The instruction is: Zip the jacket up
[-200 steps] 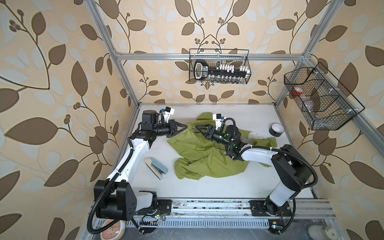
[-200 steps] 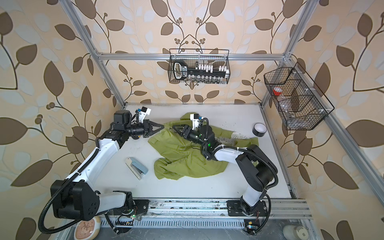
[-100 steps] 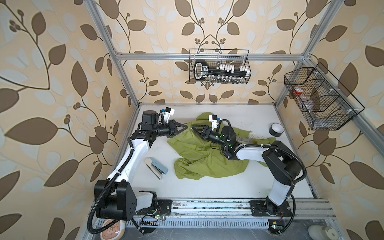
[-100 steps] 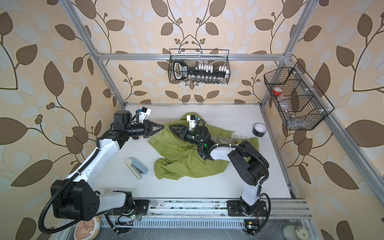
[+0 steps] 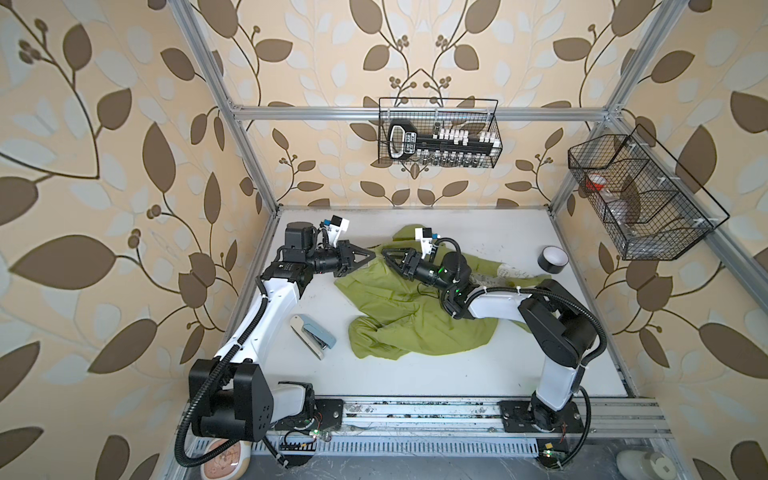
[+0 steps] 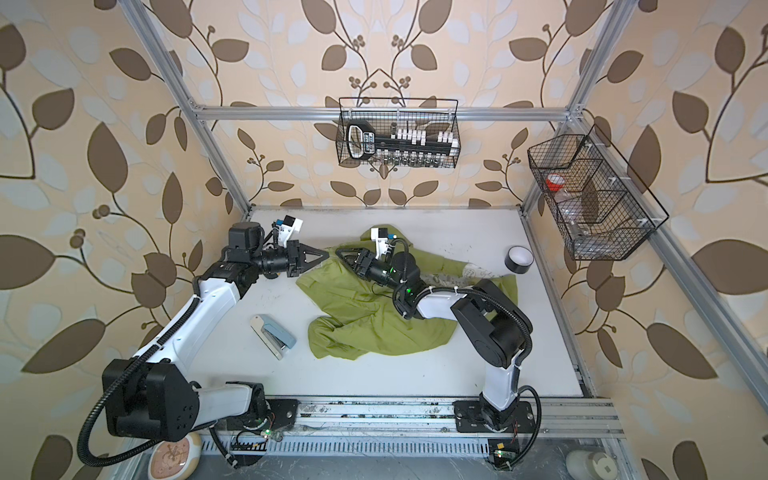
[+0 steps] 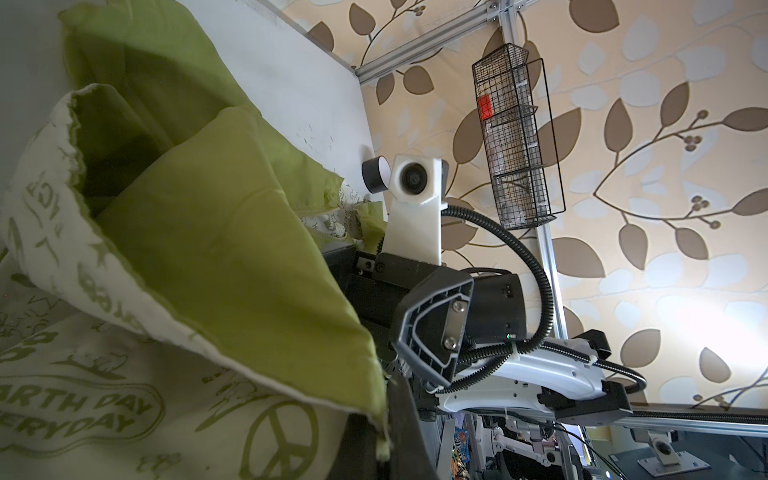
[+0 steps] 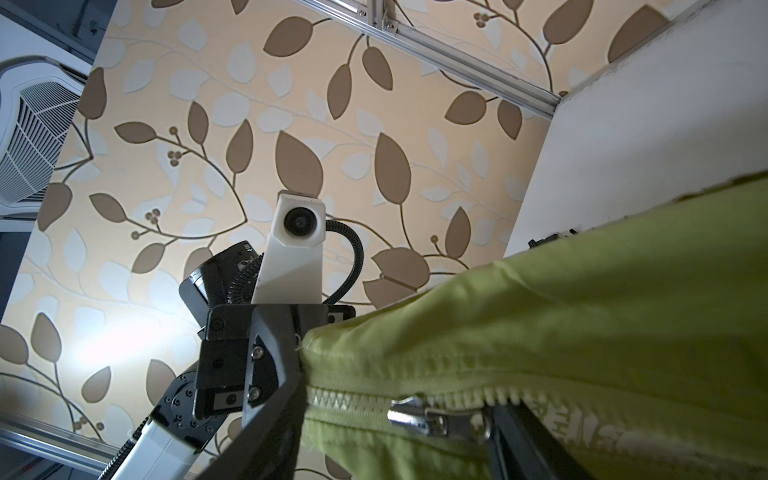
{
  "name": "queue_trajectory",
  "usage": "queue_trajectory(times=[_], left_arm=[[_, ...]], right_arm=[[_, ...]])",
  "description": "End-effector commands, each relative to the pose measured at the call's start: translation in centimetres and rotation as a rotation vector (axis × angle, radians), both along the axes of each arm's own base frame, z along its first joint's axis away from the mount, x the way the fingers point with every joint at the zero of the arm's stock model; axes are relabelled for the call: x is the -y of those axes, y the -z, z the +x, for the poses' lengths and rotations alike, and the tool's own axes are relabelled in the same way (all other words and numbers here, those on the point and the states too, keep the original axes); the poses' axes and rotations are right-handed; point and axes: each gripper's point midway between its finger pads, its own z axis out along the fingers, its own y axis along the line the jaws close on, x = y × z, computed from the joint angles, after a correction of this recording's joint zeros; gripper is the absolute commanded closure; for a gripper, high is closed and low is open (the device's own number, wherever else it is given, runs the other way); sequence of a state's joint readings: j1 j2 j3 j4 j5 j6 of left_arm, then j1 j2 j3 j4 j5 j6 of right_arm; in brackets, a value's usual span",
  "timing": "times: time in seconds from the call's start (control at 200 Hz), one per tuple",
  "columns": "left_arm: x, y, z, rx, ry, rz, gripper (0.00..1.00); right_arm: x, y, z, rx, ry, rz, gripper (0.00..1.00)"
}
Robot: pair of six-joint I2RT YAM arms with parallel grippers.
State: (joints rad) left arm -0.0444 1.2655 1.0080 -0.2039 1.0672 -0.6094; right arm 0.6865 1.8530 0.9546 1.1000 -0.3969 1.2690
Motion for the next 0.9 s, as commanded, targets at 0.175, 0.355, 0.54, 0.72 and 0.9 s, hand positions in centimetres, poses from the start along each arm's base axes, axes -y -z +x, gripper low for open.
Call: queue_trajectory(times=[0.175, 0.355, 0.54, 0.72, 0.9], left_arm=[[0.1, -1.4, -0.5, 0.061, 0.023, -0.018, 1.00], [0.1, -1.5, -0.4, 0.063, 0.022, -0.016, 1.00], [0.0, -1.3, -0.4, 0.058, 0.022, -0.013, 1.00], [0.0, -1.1, -0.5, 0.053, 0.021, -0.010, 1.00], [0.0, -1.3, -0.5, 0.056, 0.023, -0.012, 1.00]], right_arm=[[0.4, -0.7, -0.9, 0.018, -0.013, 0.046, 0.37], [0.9, -0.1, -1.2, 0.004, -0.005, 0.043, 0.39], [0.9, -0.5, -1.3, 0.011, -0.013, 0.054, 0.46], [1.0, -1.2, -1.5, 0.022, -0.014, 0.067, 0.54], [0.8, -0.6, -1.1, 0.009, -0.011, 0.059, 0.41]])
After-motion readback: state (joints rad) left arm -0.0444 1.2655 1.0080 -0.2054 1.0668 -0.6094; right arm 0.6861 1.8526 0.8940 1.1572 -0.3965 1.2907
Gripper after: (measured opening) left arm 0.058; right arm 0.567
